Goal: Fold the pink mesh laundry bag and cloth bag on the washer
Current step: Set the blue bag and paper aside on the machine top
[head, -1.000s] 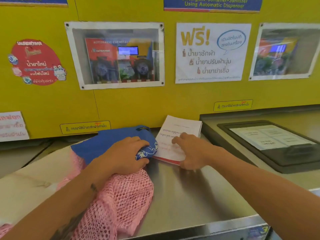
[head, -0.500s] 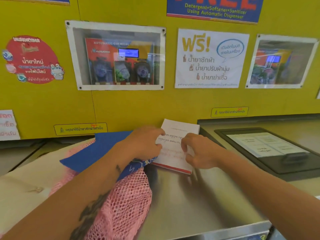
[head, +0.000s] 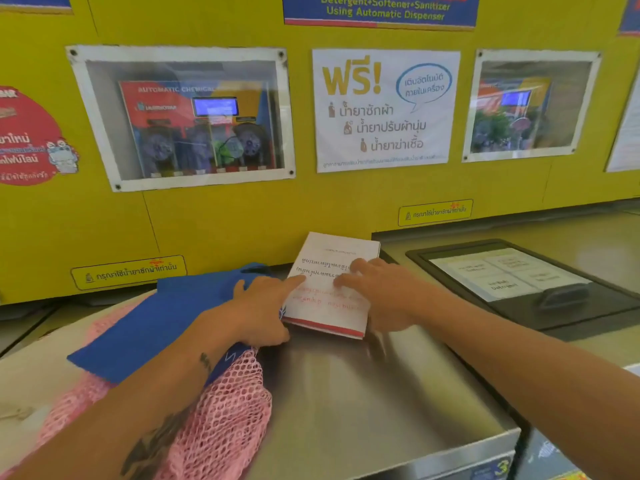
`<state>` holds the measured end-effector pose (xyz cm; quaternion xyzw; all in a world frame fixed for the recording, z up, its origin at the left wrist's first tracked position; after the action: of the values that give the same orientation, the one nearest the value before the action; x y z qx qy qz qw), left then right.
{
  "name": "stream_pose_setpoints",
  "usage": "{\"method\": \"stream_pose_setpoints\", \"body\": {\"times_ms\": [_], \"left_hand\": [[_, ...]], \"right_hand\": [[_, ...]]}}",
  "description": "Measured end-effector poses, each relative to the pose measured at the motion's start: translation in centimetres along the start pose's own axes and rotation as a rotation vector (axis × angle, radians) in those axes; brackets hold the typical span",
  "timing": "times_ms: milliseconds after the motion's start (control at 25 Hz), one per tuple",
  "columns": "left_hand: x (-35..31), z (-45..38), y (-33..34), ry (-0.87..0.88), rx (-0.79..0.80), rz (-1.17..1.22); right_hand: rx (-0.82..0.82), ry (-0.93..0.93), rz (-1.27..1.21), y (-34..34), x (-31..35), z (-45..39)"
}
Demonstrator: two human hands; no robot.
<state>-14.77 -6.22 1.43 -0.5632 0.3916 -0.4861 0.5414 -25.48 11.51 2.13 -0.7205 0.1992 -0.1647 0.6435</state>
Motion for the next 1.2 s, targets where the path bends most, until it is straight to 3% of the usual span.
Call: {"method": "stream_pose_setpoints", "body": {"times_ms": [160,320,480,600,720,800,1040,1120,1200], "left_hand": [[1.0,0.3,-3.0,0.013,-0.249,0.144],[1.8,0.1,-6.9,-0.018,-0.434,0.376],[1.1,-0.8,-8.4,-0.113,-0.52,0.399],[0.7,-1.4,-9.0,-0.167,-0.609,0.58],[0.0,-1.7,-8.8,-0.116,-0.592,0.792],[-0.4,-1.6,-8.1,-0.072,-0.521,0.82],[1.3,-0.3,-5.1,-0.051,-0.297,0.471],[3.1,1.0,-4.3,-0.065,-0.205,0.345],[5.0,2.4,-3.7,-0.135,-0.106,0.19]], "right_hand": [[-0.048,0.041,-0.416,-2.6,-2.9,0.4],[-0.261,0.104,-0.858,-4.7,-6.0,0.8],[-0.309,0.166,-1.038,-4.2,-5.8,-0.1],[-0.359,0.167,-1.018,-3.9,-5.3,-1.2],[-0.536,0.247,-0.995,-4.7,-5.5,-2.1],[-0.56,0.305,-0.978,-4.7,-5.7,-2.6],[-0.563,0.352,-0.978,-3.7,-5.8,-3.1],[-0.767,0.29,-0.778,-4.9,-4.9,-2.2],[-0.969,0.065,-0.61,-7.1,-1.9,-0.7]]}}
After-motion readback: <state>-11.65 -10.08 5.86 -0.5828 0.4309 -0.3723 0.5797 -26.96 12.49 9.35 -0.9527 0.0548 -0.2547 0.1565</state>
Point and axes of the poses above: each hand's wrist, its own z-axis away from the middle knuckle, its own y-axis out of the palm, x = y × z, the point moved 4 cm from there along -z, towards the middle knuckle, and after that the axes turned 12 degrees about -z, right-handed, at the moved point
